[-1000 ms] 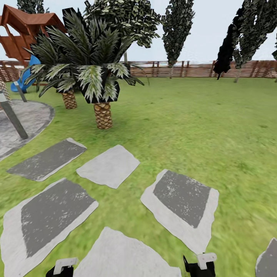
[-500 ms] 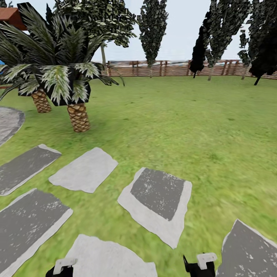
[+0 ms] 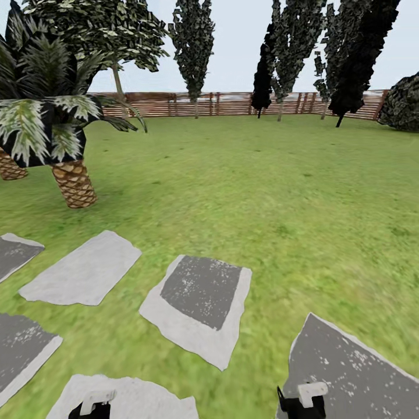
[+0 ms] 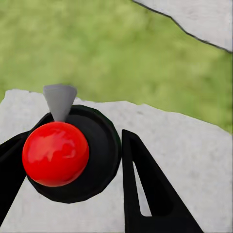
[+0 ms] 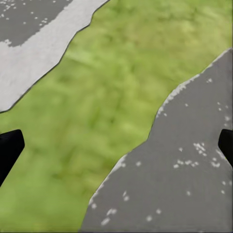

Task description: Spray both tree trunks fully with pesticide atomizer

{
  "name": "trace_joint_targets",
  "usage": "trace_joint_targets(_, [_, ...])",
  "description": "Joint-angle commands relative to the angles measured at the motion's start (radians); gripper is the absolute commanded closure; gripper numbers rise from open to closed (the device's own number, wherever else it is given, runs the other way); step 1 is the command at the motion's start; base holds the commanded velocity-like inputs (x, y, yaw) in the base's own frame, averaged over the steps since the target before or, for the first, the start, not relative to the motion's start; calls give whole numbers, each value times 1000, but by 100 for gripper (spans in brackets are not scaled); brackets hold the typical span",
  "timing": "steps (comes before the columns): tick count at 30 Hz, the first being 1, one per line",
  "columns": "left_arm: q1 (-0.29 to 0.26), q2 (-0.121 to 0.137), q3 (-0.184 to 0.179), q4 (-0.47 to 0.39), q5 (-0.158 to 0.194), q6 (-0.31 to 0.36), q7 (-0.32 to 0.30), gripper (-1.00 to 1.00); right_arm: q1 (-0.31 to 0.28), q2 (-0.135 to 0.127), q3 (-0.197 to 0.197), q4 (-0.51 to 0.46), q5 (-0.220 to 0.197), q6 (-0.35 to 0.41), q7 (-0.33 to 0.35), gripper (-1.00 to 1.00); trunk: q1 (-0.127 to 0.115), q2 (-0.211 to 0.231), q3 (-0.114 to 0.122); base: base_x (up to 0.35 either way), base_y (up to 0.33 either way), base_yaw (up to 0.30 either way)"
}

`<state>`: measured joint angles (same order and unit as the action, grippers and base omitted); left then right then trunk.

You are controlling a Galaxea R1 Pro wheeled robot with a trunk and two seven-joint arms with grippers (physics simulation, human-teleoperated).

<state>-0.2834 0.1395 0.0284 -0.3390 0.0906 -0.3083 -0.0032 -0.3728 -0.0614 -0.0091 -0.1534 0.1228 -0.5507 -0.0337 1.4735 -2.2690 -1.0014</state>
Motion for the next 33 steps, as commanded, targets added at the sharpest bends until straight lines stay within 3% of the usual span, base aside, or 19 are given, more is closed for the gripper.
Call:
trace_joint_targets(1, [0, 0, 0, 0, 0, 0, 0, 100, 0, 0, 0, 0, 0, 0, 0, -100, 0, 0, 0, 0, -272, -300])
trace_joint_targets(11, [0, 1, 1, 0, -1, 0, 1, 100, 0, 0, 0, 0, 0, 0, 0, -100, 0, 0, 0, 111, -256, -300])
trace_joint_targets(33, [0, 2, 2, 0, -2, 0, 2, 100, 0, 0, 0, 0, 0, 0, 0, -100, 0, 0, 0, 236, -192, -300])
